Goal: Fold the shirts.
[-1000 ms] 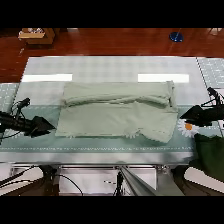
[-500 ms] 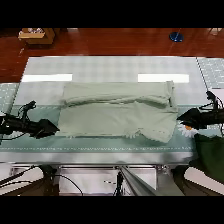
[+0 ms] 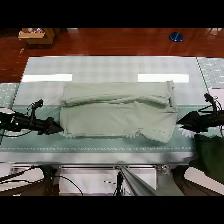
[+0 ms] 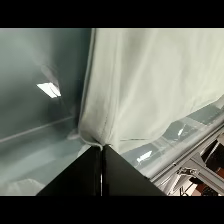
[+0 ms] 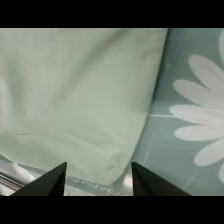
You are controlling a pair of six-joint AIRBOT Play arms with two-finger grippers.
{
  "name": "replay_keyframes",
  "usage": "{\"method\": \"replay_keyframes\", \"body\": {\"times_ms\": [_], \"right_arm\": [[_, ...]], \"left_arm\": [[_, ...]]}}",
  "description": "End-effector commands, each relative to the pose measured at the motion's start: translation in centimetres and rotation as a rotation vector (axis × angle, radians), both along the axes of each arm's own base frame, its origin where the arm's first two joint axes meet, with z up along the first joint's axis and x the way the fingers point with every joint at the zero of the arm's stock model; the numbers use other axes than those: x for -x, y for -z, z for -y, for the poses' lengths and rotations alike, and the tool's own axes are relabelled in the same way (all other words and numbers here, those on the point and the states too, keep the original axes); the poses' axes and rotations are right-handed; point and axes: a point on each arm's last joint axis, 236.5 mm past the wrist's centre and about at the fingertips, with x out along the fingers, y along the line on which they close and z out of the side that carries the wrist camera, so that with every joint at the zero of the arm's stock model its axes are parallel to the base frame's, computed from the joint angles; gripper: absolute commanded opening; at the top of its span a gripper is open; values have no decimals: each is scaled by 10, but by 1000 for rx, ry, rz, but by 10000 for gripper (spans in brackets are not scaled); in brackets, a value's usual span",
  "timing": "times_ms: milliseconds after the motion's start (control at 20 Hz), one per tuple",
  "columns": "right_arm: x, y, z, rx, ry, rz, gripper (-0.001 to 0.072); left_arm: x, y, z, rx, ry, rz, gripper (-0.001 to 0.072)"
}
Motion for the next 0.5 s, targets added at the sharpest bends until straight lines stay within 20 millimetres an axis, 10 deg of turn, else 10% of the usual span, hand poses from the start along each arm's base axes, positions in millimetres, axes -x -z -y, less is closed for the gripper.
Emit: {"method": "replay_keyframes", "body": {"times_ms": [0, 450], "right_arm": [[24, 9, -6, 2, -4, -80, 489], [53, 42, -44, -55, 88, -103, 484]], "left_arm": [[5, -7, -2, 43, -10, -12, 24], [6, -9, -3, 54, -16, -15, 25]]}}
